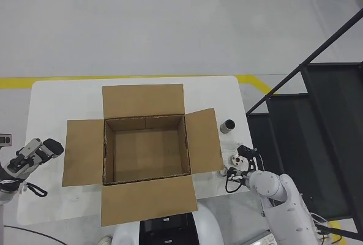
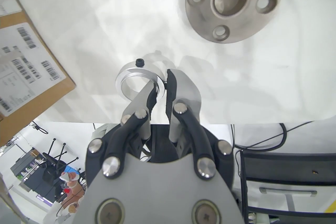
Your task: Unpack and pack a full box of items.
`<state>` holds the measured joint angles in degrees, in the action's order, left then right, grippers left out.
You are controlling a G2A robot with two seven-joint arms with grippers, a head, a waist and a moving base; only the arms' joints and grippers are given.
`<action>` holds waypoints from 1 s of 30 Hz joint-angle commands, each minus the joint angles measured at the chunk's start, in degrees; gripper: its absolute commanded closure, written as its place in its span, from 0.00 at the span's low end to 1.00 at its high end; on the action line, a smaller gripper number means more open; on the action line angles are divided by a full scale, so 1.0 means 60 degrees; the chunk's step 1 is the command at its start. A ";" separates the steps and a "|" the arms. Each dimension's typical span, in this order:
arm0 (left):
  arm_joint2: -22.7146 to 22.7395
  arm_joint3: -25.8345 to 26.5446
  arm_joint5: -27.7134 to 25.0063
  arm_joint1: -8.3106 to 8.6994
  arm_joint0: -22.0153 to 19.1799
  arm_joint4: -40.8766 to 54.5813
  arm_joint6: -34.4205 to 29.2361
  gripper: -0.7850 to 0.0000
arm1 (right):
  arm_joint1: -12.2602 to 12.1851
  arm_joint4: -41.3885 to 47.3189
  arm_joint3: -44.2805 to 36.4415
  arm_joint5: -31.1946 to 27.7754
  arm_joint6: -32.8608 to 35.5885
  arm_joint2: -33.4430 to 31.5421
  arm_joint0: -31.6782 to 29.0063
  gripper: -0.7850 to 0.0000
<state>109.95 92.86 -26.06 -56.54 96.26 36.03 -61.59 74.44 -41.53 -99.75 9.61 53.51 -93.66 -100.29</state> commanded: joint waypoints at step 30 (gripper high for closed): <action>0.0000 0.0000 0.0000 0.0000 0.0000 0.0000 0.0000 0.00 | -0.0183 -0.0672 -0.4871 -0.2291 -0.0676 0.1788 0.0220 1.00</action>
<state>109.95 92.86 -26.06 -56.54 96.26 36.03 -61.59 73.29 -44.49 -129.82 -4.79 48.28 -85.48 -101.09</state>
